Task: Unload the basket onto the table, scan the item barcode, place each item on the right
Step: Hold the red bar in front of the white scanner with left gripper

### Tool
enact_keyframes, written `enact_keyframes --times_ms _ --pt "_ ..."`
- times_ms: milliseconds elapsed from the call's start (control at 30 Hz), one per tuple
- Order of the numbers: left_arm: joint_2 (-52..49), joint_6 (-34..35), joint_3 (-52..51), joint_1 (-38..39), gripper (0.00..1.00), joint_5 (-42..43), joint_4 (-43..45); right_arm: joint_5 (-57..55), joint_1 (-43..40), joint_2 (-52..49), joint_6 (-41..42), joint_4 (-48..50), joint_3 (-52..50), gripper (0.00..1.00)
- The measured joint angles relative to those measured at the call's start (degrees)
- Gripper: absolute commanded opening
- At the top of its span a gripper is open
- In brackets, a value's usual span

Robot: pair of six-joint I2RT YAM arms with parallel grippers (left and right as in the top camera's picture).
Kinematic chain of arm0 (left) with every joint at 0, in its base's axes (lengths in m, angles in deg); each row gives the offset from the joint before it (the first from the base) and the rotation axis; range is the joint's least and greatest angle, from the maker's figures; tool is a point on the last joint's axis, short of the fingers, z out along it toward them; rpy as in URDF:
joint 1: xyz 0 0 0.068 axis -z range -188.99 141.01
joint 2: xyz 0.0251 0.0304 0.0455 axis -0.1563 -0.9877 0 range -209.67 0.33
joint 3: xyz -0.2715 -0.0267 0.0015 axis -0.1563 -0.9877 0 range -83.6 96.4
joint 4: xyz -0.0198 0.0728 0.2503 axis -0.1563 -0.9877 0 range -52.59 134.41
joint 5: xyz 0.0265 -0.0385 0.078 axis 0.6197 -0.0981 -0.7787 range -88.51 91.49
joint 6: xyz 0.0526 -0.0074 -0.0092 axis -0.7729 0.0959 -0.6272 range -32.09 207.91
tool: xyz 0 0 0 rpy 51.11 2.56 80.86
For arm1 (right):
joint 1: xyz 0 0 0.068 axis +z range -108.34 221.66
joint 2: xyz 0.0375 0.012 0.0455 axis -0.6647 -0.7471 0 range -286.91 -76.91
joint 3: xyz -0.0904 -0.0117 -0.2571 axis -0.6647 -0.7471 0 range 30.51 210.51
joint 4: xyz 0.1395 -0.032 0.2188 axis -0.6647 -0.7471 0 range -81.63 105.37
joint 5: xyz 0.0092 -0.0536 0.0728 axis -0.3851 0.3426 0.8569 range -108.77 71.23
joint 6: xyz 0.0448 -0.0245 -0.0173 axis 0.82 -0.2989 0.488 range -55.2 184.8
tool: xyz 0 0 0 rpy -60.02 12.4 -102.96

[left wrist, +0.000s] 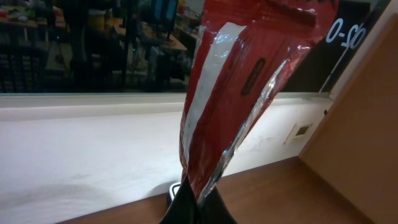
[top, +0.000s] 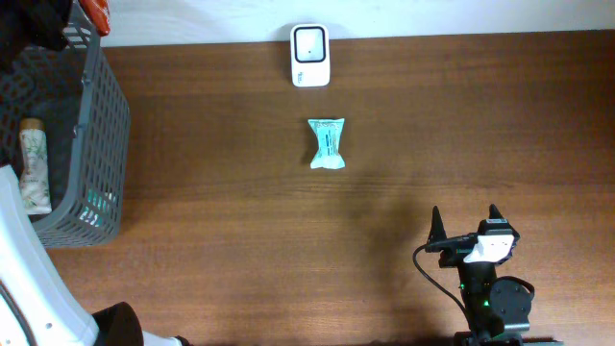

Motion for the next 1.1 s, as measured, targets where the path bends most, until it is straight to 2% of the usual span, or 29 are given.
enact_keyframes --times_ms 167,333,600,867,1100 --pt "0.0 0.17 0.0 -0.02 0.0 0.46 -0.02 0.0 0.0 0.0 -0.02 0.0 0.0 0.98" --pt "0.0 5.62 0.0 0.83 0.0 1.51 0.0 0.0 0.0 0.0 0.0 0.0 0.0 0.99" --pt "0.0 7.28 0.0 14.23 0.0 0.96 -0.55 0.0 0.0 0.0 0.02 0.0 0.0 0.98" --pt "0.0 5.68 -1.88 29.75 0.0 -10.75 -5.16 0.0 0.0 0.0 0.0 0.0 0.0 0.99" --pt "0.0 4.15 -3.41 37.24 0.0 -20.24 -5.62 0.0 0.0 0.0 0.02 0.0 0.0 0.99"
